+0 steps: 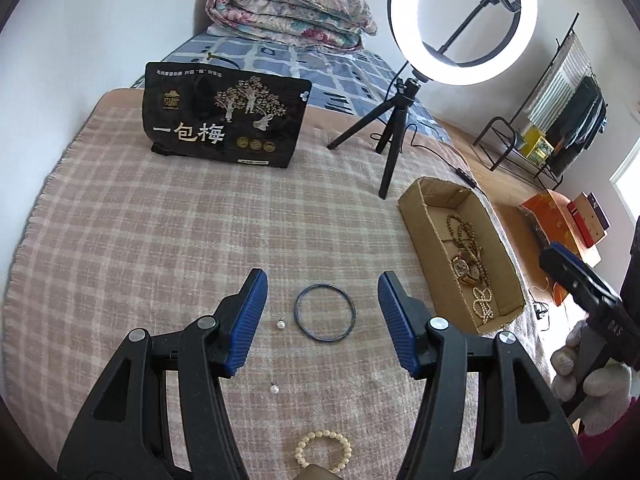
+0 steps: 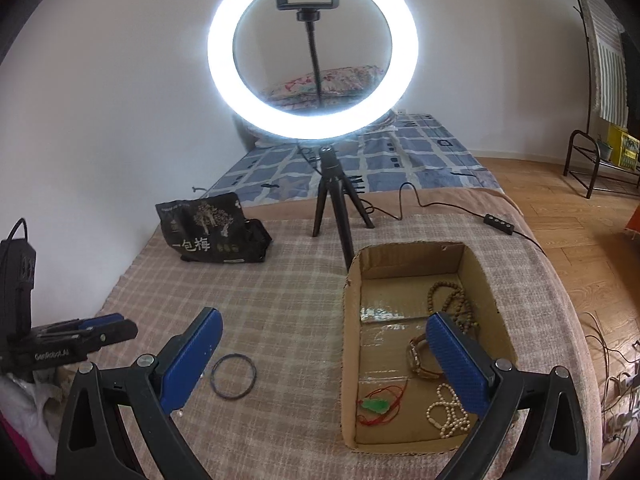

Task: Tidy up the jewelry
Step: 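Withdraw both open tools from the box toward the blue bangle and pearls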

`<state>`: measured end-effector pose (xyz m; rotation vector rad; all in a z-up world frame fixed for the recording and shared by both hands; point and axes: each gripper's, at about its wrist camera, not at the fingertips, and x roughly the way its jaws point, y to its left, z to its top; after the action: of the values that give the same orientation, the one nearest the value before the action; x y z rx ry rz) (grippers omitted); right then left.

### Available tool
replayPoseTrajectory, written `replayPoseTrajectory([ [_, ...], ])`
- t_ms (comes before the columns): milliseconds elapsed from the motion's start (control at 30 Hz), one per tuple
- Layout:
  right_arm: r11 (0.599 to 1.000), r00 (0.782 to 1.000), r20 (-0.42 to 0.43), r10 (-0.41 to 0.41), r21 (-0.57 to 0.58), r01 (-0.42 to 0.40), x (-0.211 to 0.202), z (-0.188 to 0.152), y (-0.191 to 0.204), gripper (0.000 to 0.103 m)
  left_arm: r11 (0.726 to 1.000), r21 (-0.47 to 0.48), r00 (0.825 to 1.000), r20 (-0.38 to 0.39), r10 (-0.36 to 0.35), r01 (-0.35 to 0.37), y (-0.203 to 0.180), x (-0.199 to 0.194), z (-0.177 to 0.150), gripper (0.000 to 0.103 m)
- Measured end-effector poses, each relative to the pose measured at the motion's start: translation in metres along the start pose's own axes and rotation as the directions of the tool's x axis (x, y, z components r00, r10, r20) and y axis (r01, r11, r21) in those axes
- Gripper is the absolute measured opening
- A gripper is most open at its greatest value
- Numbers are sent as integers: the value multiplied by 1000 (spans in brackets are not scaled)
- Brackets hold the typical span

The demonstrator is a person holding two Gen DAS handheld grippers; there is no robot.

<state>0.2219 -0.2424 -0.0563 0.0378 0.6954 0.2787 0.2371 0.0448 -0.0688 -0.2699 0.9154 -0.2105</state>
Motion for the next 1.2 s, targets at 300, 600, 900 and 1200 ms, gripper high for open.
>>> replayPoseTrajectory([
  [300,995,990,-97,102,-1,-103,14,-20,28,103,999,21,1000,5,24,-24,14,-3,-11,59],
  [600,992,976,-177,124,-8,-127,50,-31,46,103,999,28,997,-64,47,-45,32,11,-54,53],
  [900,988,952,-278,128,-43,-145,92,-47,64,90,994,93,994,-94,58,-49,19,29,-92,39],
  [1200,958,938,-335,91,-230,-174,127,-75,95,93,994,97,991,-115,61,-50,19,50,-114,31],
])
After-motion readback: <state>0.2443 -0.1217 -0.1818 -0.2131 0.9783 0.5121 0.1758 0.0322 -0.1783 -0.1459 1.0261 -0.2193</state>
